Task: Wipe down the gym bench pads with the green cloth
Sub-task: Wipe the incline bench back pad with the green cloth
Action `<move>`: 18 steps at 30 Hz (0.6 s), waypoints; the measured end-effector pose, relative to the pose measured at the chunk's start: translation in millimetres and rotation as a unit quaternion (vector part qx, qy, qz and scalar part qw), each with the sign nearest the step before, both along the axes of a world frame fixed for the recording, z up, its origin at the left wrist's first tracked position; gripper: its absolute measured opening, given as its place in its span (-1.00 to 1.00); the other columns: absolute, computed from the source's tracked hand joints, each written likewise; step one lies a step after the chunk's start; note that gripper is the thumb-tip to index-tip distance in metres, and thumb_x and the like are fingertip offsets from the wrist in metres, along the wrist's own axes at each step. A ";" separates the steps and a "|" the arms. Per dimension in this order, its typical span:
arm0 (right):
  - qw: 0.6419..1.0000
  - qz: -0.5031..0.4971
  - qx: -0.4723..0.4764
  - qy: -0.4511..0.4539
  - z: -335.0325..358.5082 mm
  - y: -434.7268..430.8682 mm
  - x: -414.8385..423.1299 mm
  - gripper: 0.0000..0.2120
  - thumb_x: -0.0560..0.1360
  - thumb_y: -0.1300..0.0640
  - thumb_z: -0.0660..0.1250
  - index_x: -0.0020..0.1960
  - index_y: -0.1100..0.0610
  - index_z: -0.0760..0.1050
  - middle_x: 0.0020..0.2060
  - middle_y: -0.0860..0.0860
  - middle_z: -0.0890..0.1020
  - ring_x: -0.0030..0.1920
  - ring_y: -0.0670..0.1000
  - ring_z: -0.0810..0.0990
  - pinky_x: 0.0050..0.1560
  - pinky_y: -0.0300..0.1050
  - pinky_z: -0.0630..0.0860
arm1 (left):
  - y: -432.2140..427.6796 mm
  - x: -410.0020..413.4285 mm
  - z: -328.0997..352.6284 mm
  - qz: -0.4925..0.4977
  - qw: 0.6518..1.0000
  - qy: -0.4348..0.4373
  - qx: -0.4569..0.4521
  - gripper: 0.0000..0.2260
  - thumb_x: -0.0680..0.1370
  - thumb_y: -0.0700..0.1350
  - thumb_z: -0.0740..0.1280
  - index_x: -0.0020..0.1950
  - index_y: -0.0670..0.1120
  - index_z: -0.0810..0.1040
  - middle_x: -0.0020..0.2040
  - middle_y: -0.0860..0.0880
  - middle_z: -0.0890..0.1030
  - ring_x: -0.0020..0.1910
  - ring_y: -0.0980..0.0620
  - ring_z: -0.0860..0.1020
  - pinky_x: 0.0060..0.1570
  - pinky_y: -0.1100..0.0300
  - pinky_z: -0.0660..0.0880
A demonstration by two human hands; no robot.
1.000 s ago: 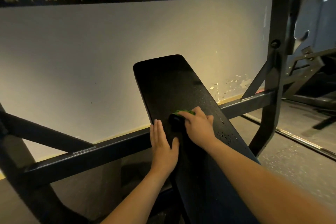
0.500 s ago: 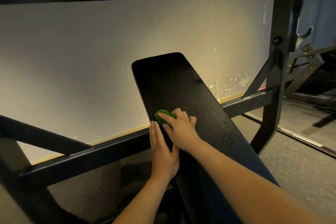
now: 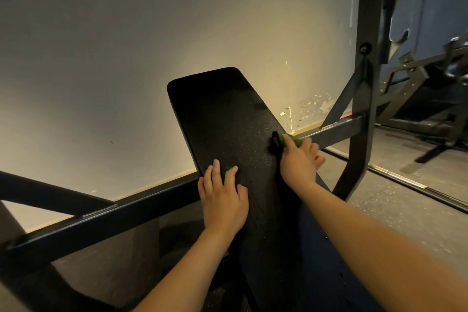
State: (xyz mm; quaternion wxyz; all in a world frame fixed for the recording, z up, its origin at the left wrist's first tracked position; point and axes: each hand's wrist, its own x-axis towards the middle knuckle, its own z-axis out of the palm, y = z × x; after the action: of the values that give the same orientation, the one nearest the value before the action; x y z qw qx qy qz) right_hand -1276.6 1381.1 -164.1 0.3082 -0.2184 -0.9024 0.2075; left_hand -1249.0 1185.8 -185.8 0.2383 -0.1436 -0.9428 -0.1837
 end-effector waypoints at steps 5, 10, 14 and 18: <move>0.996 0.004 -0.093 0.016 -0.8 12.5 -0.3 -0.49 0.62 0.17 0.14 0.55 -0.02 0.20 0.36 0.13 0.36 0.36 0.18 0.33 0.40 0.16 0.19 | 6.1 -0.2 -8.8 0.017 0.999 0.031 0.004 -0.55 0.66 0.08 0.08 0.57 0.11 0.22 0.65 -0.08 0.00 0.62 -0.05 -0.11 0.57 -0.09 -0.17; 0.989 0.128 0.015 0.073 -13.1 -27.4 4.2 -0.50 0.64 -0.04 0.14 0.57 -0.10 0.17 0.47 0.06 0.31 0.45 0.14 0.29 0.51 0.10 0.14 | 3.8 0.1 -7.9 0.017 0.998 0.047 -0.049 -0.55 0.66 0.09 0.02 0.57 0.16 0.19 0.64 -0.09 0.03 0.62 -0.07 -0.06 0.58 -0.13 -0.13; 0.973 0.213 0.065 0.066 -15.5 -30.5 8.6 -0.53 0.66 0.05 0.12 0.56 -0.16 0.19 0.49 0.05 0.29 0.50 0.11 0.24 0.56 0.11 0.10 | 3.9 1.8 -6.3 -0.002 0.995 0.050 -0.088 -0.54 0.67 0.09 0.01 0.59 0.19 0.15 0.65 -0.04 0.03 0.62 -0.03 -0.03 0.58 -0.13 -0.11; 0.985 0.161 0.039 0.051 -22.3 -5.5 11.2 -0.52 0.66 0.10 0.12 0.56 -0.14 0.20 0.51 0.03 0.28 0.49 0.14 0.26 0.53 0.15 0.18 | 5.4 5.2 -5.7 -0.006 0.994 0.035 -0.100 -0.53 0.66 0.12 -0.01 0.60 0.22 0.09 0.65 0.01 -0.01 0.61 -0.01 -0.03 0.56 -0.12 -0.06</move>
State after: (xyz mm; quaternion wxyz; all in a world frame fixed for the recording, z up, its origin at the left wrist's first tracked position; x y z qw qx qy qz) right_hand -1265.4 1375.5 -186.4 0.3245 -0.0476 -0.9163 0.2299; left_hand -1243.8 1191.2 -191.5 0.2546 -0.1785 -0.9467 -0.0845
